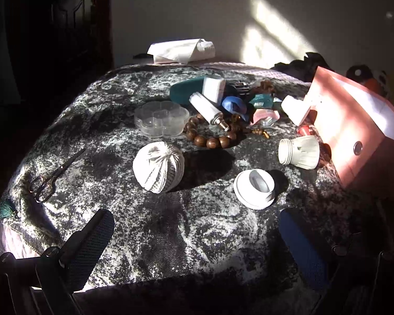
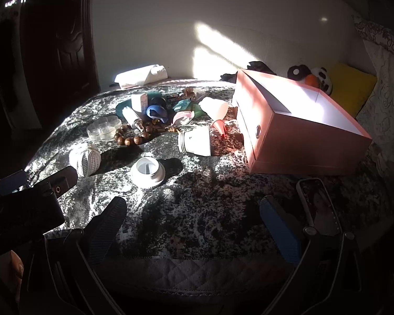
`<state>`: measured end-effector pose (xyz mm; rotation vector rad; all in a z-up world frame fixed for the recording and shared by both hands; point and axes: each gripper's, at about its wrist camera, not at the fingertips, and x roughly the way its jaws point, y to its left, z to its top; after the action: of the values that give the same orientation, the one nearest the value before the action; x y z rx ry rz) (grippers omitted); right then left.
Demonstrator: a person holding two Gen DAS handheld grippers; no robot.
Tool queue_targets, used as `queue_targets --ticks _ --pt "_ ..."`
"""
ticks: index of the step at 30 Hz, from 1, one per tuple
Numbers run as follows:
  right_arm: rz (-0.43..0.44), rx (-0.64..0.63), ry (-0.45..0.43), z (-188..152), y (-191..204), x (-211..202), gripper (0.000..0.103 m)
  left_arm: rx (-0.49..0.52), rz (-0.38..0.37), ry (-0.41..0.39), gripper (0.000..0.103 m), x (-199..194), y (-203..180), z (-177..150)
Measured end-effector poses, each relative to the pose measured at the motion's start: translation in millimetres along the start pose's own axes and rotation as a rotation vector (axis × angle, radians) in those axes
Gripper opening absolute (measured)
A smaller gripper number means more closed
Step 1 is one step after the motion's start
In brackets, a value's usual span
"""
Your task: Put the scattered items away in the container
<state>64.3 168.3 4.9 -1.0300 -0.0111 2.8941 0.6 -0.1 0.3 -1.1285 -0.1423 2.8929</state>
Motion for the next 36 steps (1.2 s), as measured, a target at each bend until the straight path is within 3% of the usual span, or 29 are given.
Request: queue_targets --ticks 11,24,36 --pt "-0.030 0.007 0.015 -3.0 -1.5 6.1 0.103 0.047 0.113 -0.146 0.103 -15.5 2.2 -4.9" --pt "-0.037 0.005 0.020 -4.2 -1.4 11.7 0.103 0.047 0.102 -0.067 0.103 -2.4 1.1 -7.0" --pt "-0.040 0.000 0.024 -3.2 0.2 12.6 0.103 0.050 0.106 -0.059 0.103 -0.4 0.7 -5.5"
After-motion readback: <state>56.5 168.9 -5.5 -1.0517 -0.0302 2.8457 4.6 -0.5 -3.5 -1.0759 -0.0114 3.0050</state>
